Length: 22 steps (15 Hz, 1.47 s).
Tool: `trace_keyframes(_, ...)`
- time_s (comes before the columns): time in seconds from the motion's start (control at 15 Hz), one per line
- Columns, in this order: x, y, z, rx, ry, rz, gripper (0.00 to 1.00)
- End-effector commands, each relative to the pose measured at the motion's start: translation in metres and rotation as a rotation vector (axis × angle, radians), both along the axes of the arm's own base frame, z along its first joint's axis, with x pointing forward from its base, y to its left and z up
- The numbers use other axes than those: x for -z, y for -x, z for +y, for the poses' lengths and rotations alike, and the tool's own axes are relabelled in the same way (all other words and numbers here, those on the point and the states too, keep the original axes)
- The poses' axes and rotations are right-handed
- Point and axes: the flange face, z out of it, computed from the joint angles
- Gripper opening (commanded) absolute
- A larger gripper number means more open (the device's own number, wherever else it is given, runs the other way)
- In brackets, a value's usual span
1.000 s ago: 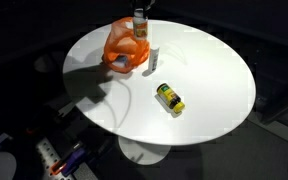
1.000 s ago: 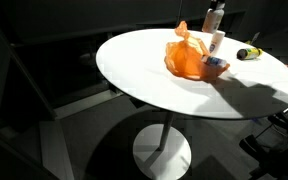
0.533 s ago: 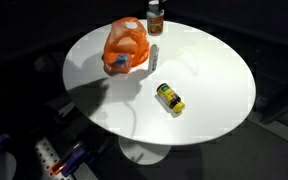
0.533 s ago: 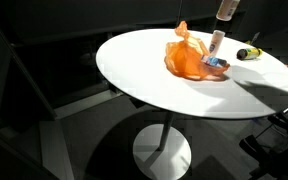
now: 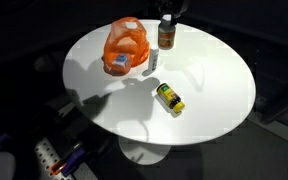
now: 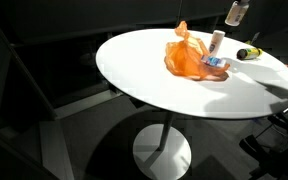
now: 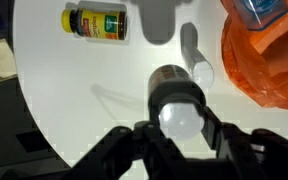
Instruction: Move the medicine bottle from the plastic to the table
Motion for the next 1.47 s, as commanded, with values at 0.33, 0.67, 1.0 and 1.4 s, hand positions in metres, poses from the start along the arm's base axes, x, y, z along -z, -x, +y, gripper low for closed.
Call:
trace_keyframes(0.33,0.058,0.004,-0.032,0.103,-0.071,0.023,0.19)
trace_keyframes(0.67,0.096,0.001,-0.040,0.122,-0.079,0.039,0.19)
trace_keyframes(1.0,0.124,0.001,-0.051,0.141,-0.084,0.063,0.19)
trace_keyframes(1.4,0.138,0.005,-0.057,0.152,-0.083,0.096,0.71)
